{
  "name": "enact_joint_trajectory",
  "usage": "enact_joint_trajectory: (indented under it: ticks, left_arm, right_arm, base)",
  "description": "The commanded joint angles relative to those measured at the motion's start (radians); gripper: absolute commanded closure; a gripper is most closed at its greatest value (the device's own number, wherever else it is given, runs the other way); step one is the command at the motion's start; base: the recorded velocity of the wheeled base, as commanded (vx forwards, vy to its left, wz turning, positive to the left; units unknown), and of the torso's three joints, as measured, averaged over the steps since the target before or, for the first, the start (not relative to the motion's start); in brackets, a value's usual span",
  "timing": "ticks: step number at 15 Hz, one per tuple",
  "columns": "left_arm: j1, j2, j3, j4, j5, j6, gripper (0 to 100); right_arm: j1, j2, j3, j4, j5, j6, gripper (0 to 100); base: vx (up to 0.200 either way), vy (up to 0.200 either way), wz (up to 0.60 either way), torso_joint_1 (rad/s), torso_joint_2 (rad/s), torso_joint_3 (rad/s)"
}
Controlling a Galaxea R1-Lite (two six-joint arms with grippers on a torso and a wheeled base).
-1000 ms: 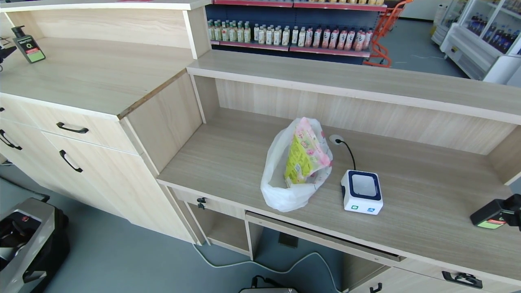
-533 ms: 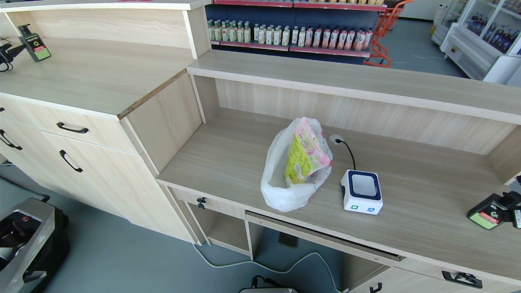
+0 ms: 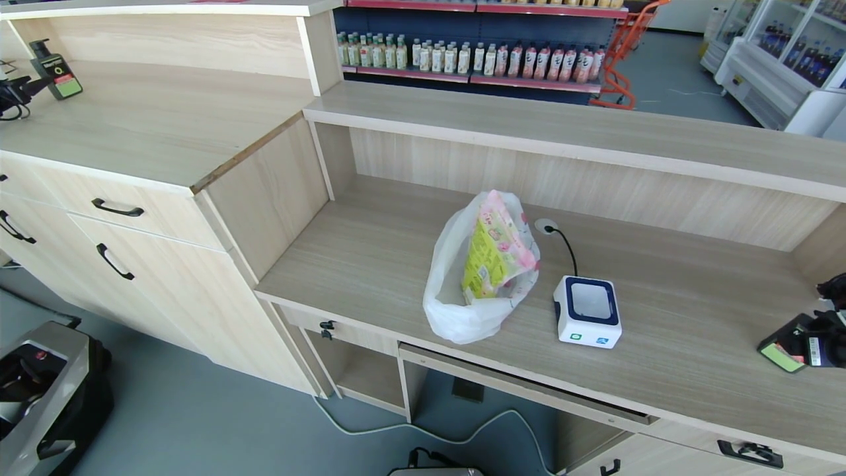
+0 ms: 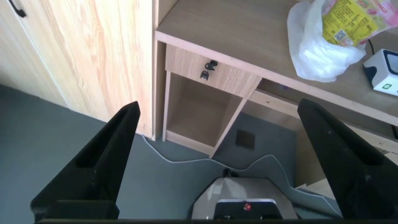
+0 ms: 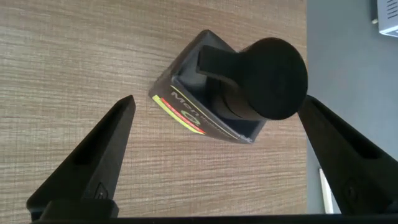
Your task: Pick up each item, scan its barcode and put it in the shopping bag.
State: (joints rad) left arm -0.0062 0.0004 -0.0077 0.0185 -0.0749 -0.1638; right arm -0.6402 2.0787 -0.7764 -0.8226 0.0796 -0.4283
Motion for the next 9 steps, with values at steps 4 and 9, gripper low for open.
enact_joint_trajectory:
  ticks: [4,9]
  left_arm:
    - [0.000,0.000,0.000,0.000,0.000,0.000,0]
    - [0.000,0.000,0.000,0.000,0.000,0.000,0]
  right_arm:
    - [0.025,0.038,-0.050,-0.001,0.028,0.014,0]
    - [0.037,0.069,-0.058,-0.003,0.028,0.011,0]
  base:
    - [0.000,0.000,0.00,0.000,0.00,0.000]
    - [0.000,0.000,0.00,0.000,0.00,0.000]
